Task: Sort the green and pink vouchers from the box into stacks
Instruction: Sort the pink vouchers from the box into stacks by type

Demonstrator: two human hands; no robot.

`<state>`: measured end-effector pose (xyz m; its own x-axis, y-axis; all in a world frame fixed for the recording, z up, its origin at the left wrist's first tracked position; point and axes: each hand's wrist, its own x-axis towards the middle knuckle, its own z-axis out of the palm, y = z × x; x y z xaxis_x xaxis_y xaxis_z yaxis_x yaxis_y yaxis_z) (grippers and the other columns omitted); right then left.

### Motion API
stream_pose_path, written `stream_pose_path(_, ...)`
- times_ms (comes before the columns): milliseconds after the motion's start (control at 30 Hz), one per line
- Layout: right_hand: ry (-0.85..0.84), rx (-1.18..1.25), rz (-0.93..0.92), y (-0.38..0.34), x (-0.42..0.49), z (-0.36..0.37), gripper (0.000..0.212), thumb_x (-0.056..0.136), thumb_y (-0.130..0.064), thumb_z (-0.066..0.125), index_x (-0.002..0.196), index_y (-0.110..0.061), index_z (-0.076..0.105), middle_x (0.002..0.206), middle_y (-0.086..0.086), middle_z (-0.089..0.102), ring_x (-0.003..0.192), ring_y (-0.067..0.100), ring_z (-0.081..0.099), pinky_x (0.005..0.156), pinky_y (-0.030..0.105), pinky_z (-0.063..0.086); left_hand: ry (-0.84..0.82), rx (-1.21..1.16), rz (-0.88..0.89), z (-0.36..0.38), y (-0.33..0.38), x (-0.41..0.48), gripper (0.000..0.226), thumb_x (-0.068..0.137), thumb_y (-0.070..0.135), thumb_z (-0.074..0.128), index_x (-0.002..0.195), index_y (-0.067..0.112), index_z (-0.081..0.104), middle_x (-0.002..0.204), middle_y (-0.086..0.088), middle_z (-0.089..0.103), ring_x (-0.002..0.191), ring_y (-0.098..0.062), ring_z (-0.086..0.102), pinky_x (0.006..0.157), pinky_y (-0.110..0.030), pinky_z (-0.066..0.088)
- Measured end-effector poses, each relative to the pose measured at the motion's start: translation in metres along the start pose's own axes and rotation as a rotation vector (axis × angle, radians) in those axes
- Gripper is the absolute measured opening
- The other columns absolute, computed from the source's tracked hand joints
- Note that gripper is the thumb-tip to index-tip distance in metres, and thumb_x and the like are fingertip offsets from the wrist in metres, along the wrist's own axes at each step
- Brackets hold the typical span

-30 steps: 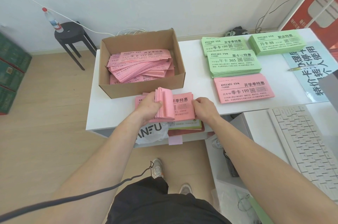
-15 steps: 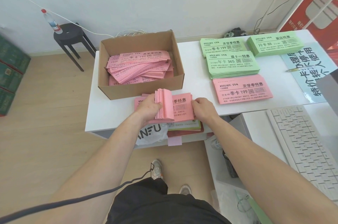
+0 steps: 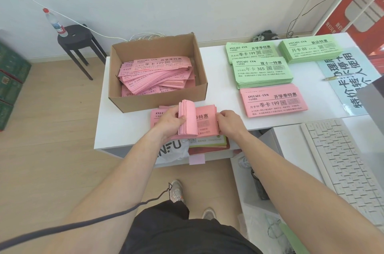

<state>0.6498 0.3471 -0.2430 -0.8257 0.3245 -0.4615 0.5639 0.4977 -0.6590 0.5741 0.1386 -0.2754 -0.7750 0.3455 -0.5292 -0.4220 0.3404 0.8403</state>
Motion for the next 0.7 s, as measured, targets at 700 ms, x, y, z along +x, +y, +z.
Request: stream_pose_path(700,-0.023,0.018,0.027,-0.002,-0.001,-0.001,0.037,0.101,-0.025,0.038,0.098,-0.001,0.066,0.095,0.010,0.073,0.091,0.029,0.071,0.083,0.045,0.058,-0.025,-0.045,0.021,-0.002,0.008,-0.009,0.039,0.103,0.005,0.047,0.113,0.038,0.066,0.125,-0.004,0.069,0.120,-0.027,0.063,0.104,-0.055,0.049)
